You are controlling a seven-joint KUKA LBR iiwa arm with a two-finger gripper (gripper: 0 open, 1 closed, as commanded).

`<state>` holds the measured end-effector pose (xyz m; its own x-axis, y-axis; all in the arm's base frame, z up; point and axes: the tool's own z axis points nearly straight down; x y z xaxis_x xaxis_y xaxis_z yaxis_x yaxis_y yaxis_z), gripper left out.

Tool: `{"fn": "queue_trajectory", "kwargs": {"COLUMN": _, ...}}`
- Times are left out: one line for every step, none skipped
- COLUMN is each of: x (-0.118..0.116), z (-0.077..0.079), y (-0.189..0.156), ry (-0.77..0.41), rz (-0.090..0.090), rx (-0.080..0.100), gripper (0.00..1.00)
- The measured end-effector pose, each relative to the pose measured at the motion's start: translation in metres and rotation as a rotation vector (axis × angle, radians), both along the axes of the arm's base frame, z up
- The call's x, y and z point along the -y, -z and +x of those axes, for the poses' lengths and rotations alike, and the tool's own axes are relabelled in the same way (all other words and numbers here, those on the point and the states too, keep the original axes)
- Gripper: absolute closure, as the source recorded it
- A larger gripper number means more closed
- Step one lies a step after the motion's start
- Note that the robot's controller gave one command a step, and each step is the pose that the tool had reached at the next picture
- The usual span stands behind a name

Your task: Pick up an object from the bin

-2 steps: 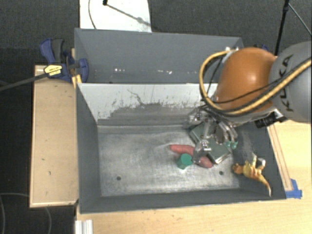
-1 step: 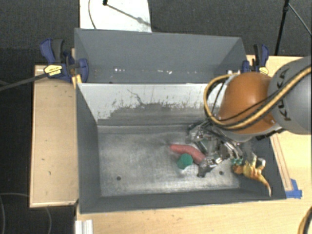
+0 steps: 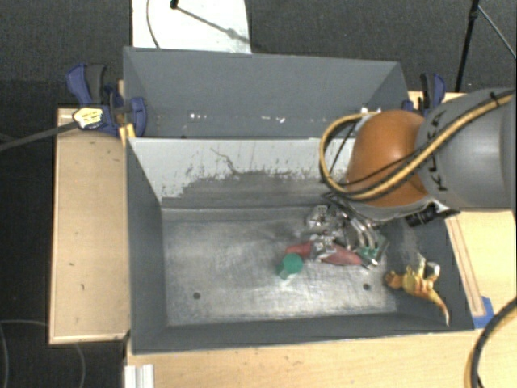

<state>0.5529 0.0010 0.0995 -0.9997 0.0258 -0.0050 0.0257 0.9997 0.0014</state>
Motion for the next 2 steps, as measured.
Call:
{"fn": "queue_trajectory", "kwargs": {"x": 0.000, "z": 0.000, "y": 0.000, "ry": 0.000, "rz": 0.000, "rx": 0.000, "gripper": 1.00}}
{"fn": "queue_trajectory", "kwargs": {"x": 0.008, "z": 0.008, "y": -0.117, "ry": 0.000, "rz": -0.001, "rx": -0.002, "gripper": 1.00}}
